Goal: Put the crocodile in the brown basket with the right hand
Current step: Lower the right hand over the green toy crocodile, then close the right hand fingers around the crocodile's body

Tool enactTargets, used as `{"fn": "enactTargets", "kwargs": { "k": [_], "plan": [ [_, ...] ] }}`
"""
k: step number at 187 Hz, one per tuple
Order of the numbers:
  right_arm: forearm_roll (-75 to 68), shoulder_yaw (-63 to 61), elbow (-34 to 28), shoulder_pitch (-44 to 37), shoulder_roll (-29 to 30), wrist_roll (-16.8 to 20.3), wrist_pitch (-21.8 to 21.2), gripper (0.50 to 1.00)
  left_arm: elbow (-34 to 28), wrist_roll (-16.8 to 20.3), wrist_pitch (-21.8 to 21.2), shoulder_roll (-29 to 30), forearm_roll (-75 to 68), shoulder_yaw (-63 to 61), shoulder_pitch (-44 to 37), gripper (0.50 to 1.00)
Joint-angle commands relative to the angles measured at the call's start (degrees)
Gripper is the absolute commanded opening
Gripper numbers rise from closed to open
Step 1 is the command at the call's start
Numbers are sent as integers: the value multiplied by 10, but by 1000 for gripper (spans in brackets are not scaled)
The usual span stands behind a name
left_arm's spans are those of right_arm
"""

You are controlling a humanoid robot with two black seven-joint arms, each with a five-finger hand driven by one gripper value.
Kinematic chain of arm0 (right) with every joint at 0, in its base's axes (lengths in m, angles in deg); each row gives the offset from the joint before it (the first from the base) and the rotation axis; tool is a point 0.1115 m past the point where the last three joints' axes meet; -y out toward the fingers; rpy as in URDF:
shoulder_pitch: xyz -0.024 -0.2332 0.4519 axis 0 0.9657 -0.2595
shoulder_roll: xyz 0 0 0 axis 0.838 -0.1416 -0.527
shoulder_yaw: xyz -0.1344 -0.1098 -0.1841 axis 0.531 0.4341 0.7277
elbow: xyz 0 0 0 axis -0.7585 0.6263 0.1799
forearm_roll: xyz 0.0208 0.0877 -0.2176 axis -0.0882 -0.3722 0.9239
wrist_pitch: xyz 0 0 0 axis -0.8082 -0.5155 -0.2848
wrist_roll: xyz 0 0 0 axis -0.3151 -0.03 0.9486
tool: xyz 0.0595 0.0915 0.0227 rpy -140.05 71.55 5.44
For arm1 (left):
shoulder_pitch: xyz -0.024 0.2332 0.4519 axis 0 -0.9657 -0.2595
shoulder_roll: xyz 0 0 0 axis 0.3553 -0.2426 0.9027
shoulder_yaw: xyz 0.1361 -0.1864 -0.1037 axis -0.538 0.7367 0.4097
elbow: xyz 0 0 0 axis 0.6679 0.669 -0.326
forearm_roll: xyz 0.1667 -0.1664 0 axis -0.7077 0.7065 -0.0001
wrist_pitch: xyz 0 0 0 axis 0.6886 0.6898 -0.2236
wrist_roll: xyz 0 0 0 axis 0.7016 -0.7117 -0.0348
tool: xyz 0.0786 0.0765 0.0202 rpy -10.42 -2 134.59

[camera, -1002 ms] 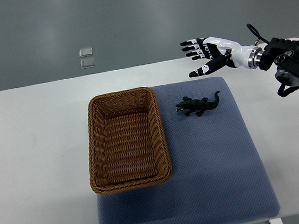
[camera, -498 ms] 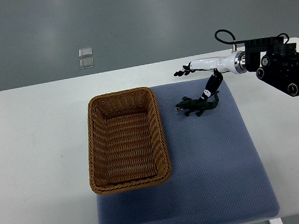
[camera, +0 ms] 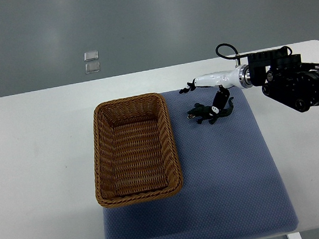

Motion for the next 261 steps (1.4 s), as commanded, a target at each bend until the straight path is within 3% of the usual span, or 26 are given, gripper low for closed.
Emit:
{"fn": "enactTargets", "kwargs": {
  "k": [1,164,200,261],
  "plan": [
    [-1,21,1,0,1,0,16,928,0,1,0,0,0,0,0,1000],
    [0,32,15,9,24,0,28,913,0,0,0,0,0,0,0,1000],
    [0,51,16,5,24,-1,29,834,0,0,0,0,0,0,0,1000],
    [0,83,16,3,24,-1,55,782,0,0,0,0,0,0,-1,1000]
  ]
}}
